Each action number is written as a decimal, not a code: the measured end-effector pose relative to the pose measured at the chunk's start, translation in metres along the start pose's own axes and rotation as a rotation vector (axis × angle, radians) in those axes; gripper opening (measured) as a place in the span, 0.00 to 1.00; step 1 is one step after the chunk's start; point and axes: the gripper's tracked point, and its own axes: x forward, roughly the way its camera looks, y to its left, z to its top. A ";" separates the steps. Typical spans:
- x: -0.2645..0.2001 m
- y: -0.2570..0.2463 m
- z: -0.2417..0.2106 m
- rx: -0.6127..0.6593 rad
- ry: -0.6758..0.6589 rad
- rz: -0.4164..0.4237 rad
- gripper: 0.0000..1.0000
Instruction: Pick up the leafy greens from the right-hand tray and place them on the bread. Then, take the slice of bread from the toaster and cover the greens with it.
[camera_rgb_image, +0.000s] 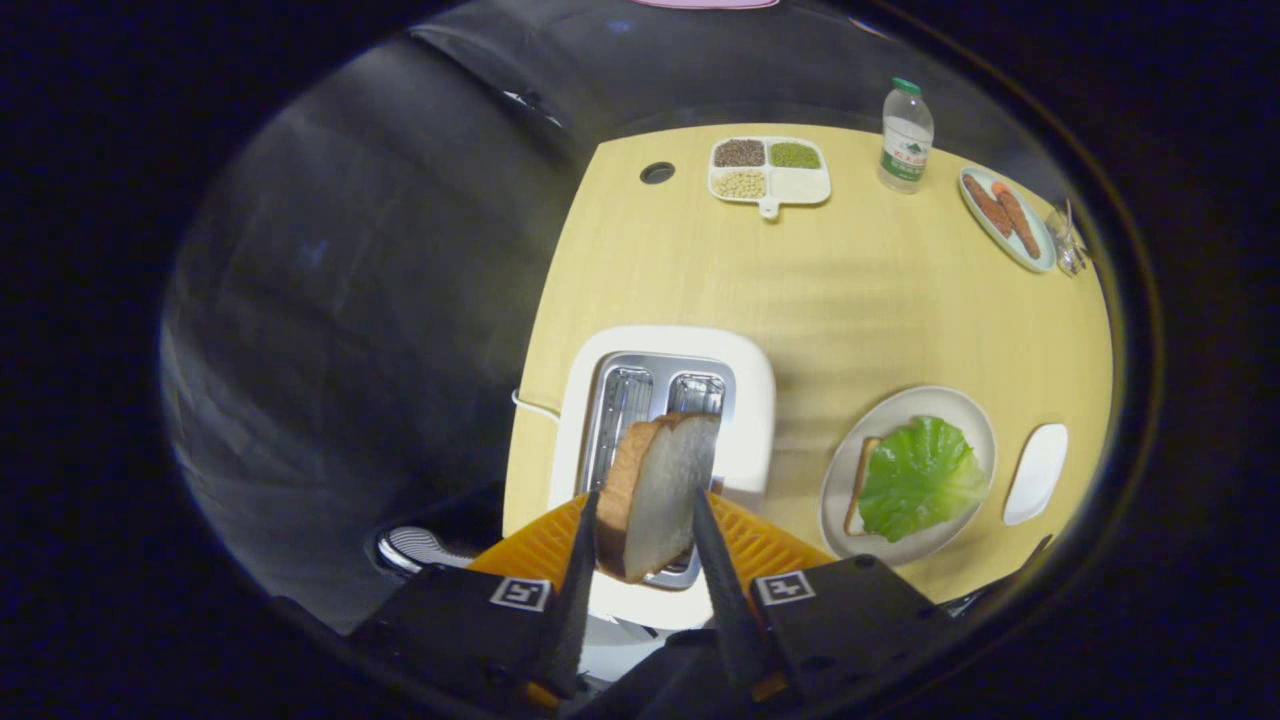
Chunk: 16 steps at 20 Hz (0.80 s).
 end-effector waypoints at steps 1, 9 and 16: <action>0.002 -0.002 0.000 -0.001 0.005 -0.001 0.61; -0.007 -0.015 0.003 0.045 0.019 0.006 0.09; -0.041 -0.012 0.005 0.100 0.025 0.086 0.09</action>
